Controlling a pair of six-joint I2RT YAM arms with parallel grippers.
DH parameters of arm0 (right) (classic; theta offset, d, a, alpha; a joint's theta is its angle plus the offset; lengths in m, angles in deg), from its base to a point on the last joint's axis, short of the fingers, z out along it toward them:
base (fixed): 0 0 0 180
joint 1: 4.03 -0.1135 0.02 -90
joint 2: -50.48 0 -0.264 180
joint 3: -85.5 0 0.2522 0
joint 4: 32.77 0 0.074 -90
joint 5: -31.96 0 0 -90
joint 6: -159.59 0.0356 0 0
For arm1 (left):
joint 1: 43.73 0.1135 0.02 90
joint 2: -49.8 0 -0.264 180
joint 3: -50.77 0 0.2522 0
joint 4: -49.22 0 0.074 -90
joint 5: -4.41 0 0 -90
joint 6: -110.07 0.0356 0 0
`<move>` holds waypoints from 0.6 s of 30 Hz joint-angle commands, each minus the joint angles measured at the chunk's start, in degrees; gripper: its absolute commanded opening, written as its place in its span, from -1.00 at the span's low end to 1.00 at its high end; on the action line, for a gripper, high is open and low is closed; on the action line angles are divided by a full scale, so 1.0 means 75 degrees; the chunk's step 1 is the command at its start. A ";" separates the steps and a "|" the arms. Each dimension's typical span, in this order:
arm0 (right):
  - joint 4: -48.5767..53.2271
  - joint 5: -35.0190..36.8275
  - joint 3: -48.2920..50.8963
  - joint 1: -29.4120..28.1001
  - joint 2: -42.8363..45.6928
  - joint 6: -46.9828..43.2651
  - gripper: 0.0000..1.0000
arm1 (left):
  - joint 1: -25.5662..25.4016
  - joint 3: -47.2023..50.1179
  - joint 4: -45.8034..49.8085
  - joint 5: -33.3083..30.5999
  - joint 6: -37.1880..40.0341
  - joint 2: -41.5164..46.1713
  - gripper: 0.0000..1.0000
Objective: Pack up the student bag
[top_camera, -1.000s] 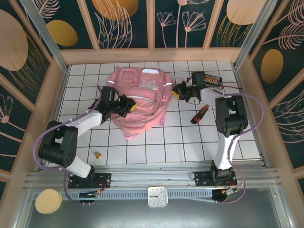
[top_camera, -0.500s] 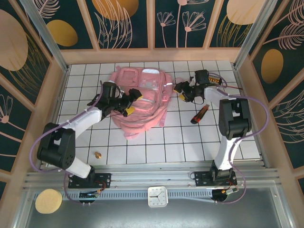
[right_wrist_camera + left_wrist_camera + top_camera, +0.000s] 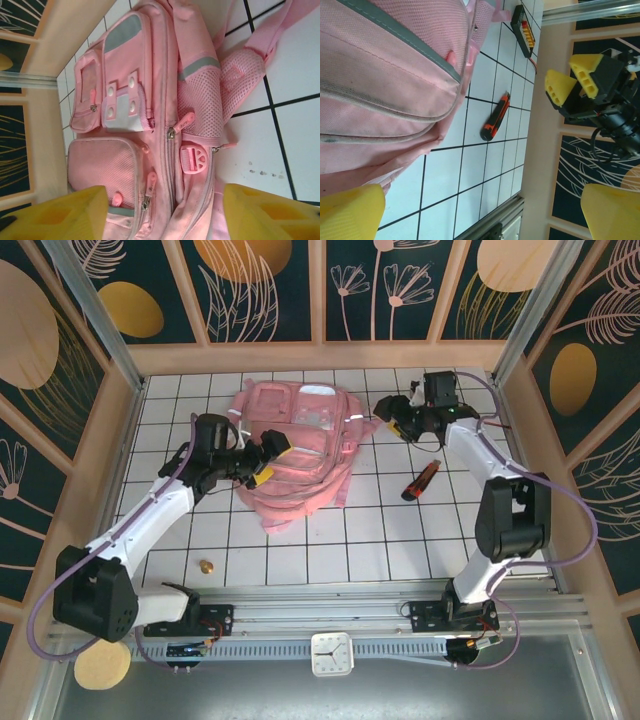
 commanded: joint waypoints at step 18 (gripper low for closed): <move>-0.2447 0.1313 0.1596 -0.0071 0.4830 -0.3805 0.98 | 0.0022 -0.1182 -0.0407 -0.3831 0.2546 0.1590 0.98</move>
